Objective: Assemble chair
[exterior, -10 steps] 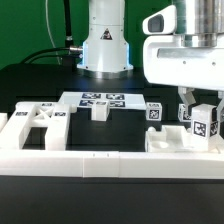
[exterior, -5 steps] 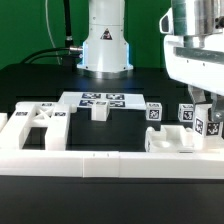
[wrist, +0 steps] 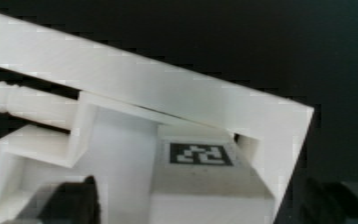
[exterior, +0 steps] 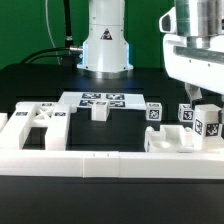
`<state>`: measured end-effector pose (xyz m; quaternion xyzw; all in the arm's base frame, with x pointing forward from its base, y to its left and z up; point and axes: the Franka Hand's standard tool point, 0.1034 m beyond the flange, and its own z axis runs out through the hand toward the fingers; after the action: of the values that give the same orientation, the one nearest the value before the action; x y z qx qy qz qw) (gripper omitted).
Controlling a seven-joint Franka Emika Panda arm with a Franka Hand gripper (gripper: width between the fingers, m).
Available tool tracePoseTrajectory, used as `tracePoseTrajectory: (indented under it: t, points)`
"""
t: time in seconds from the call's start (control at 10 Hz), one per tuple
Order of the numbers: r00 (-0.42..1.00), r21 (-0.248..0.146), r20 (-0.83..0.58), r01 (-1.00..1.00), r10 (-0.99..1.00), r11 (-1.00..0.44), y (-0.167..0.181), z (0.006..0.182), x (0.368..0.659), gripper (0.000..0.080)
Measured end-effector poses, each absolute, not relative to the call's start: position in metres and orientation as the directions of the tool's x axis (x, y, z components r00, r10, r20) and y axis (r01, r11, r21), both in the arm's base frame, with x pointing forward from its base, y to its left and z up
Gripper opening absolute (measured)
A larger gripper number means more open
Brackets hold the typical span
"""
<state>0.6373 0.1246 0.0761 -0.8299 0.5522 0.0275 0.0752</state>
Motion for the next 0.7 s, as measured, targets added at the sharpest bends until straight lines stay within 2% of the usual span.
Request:
tracePoseTrajectory:
  t: [0.1, 0.4, 0.7]
  points:
    - [0.469, -0.105, -0.12, -0.882, -0.875, -0.458, 0.1246, 0.0761, 0.6373, 0.0636]
    - [0.687, -0.128, -0.091, -0.726, -0.721, -0.676, 0.1234, 0.0769, 0.6375, 0.0649]
    - [0.875, -0.128, -0.038, -0.483, -0.483, -0.866, 0.1236, 0.0777, 0.6422, 0.0649]
